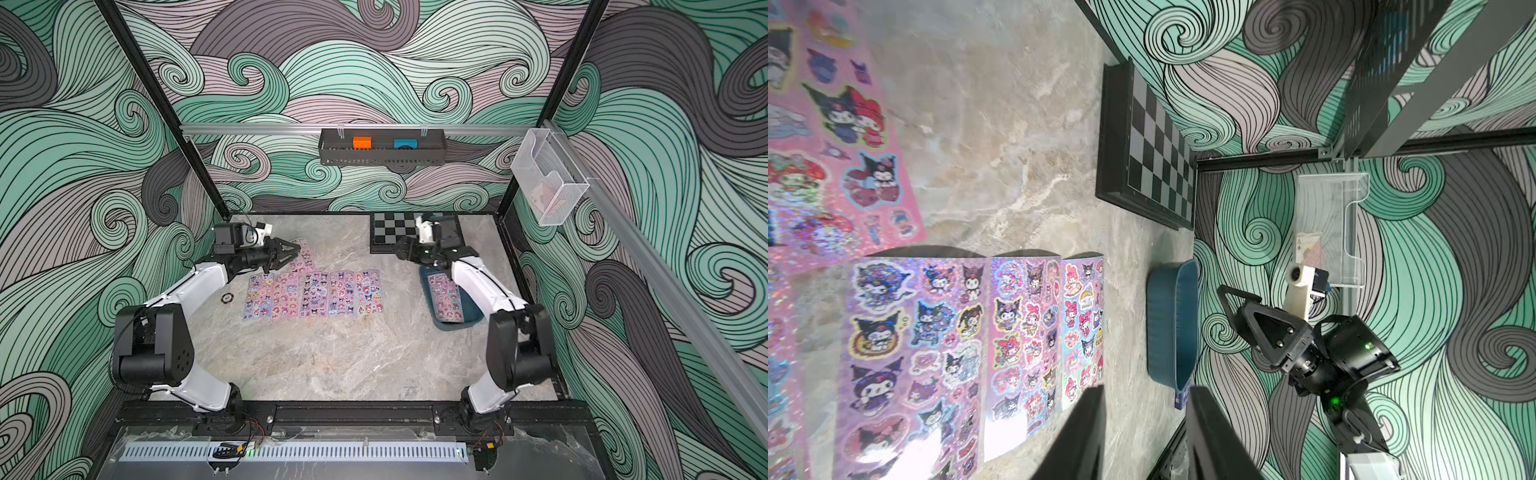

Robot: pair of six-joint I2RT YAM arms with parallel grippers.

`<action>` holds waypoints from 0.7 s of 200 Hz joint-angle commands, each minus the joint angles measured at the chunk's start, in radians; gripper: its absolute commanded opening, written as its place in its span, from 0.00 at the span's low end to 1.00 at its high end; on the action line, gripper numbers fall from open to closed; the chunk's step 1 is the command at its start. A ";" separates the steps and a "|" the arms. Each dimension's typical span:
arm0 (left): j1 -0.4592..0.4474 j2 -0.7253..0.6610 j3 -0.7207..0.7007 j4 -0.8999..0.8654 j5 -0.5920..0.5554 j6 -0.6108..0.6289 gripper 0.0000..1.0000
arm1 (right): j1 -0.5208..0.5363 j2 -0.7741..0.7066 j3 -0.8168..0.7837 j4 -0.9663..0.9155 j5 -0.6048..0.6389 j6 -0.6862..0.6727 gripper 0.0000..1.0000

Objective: Take the stickers out of the storage box
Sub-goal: Pick up the sticker from the storage box.

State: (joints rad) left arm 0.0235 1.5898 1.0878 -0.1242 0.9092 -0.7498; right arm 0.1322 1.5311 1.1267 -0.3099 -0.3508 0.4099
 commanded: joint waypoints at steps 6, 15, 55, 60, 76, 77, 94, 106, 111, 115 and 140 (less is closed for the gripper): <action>-0.072 0.021 0.080 -0.078 -0.054 0.069 0.37 | -0.148 -0.115 -0.138 -0.171 -0.056 -0.129 0.91; -0.097 0.026 0.093 -0.089 -0.069 0.075 0.37 | -0.199 -0.139 -0.170 -0.197 -0.056 -0.151 0.94; -0.180 0.056 0.137 -0.101 -0.098 0.075 0.37 | -0.246 -0.107 -0.202 -0.256 0.013 -0.201 0.99; -0.185 0.056 0.140 -0.105 -0.103 0.077 0.37 | -0.245 -0.086 -0.192 -0.264 0.022 -0.204 0.99; -0.198 0.053 0.148 -0.114 -0.117 0.084 0.37 | -0.248 -0.004 -0.143 -0.303 0.055 -0.230 0.99; -0.198 0.052 0.147 -0.114 -0.117 0.084 0.37 | -0.248 0.003 -0.140 -0.305 0.056 -0.231 0.99; -0.204 0.049 0.149 -0.114 -0.126 0.084 0.37 | -0.240 0.071 -0.094 -0.335 0.108 -0.254 0.99; -0.209 0.050 0.151 -0.114 -0.132 0.084 0.37 | -0.224 0.098 -0.072 -0.341 0.159 -0.261 0.99; -0.211 0.051 0.151 -0.112 -0.135 0.085 0.37 | -0.215 0.109 -0.064 -0.341 0.174 -0.266 0.99; -0.212 0.052 0.151 -0.111 -0.135 0.084 0.37 | -0.206 0.120 -0.059 -0.342 0.178 -0.270 0.99; -0.221 0.066 0.158 -0.108 -0.131 0.083 0.37 | -0.148 0.187 -0.010 -0.370 0.246 -0.289 0.98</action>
State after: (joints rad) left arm -0.1837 1.6394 1.1969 -0.2173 0.7883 -0.6884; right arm -0.0708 1.6737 1.0637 -0.6323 -0.2100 0.1638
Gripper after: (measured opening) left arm 0.369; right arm 0.985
